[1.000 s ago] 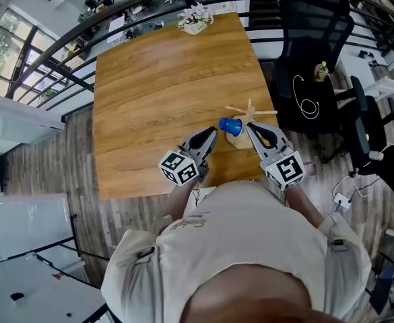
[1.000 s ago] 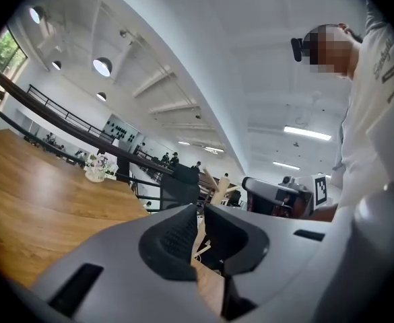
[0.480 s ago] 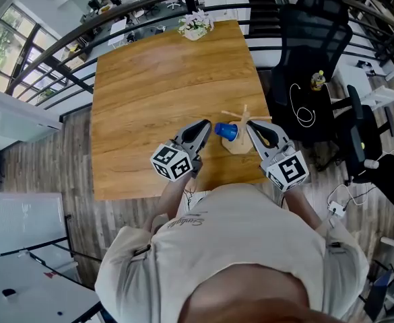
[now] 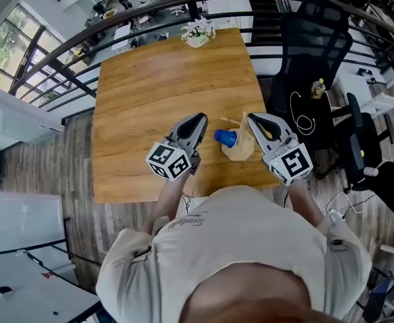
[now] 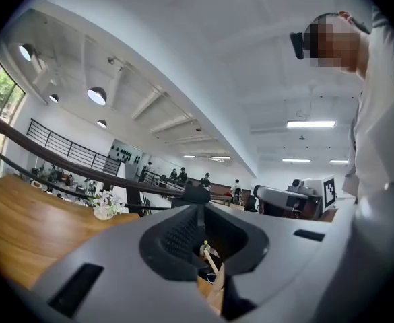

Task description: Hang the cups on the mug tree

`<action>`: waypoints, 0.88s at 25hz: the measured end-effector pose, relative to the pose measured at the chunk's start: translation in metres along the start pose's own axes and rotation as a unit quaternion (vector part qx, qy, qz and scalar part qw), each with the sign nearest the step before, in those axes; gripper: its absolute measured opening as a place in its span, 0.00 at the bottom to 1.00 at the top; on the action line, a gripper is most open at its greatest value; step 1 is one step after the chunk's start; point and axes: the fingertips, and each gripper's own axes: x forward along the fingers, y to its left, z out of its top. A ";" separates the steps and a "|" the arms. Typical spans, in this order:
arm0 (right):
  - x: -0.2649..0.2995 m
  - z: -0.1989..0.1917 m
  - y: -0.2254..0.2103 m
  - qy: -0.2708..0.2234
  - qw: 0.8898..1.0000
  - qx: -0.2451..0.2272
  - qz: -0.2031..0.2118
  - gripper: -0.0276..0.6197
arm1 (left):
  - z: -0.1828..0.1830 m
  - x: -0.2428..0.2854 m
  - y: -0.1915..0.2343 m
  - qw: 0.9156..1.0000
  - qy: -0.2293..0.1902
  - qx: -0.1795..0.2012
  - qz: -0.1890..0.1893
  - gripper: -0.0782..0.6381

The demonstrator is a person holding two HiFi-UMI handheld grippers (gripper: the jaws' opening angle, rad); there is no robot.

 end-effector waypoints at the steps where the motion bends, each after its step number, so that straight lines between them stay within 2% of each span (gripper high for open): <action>1: 0.001 0.002 -0.003 -0.001 1.000 -0.003 -0.001 0.04 | 0.005 0.001 0.000 1.000 -0.004 0.006 0.002 0.16; 9: 0.002 0.012 -0.016 -0.010 1.000 -0.010 -0.015 0.04 | 0.027 -0.001 -0.004 0.999 -0.020 0.032 0.013 0.16; 16: 0.001 0.007 -0.009 -0.007 1.000 -0.011 -0.013 0.04 | 0.035 -0.002 -0.015 0.998 -0.021 0.062 0.001 0.16; 22: 0.000 0.003 0.001 -0.006 1.000 -0.001 -0.008 0.04 | 0.029 -0.006 -0.019 0.998 -0.018 0.059 -0.001 0.16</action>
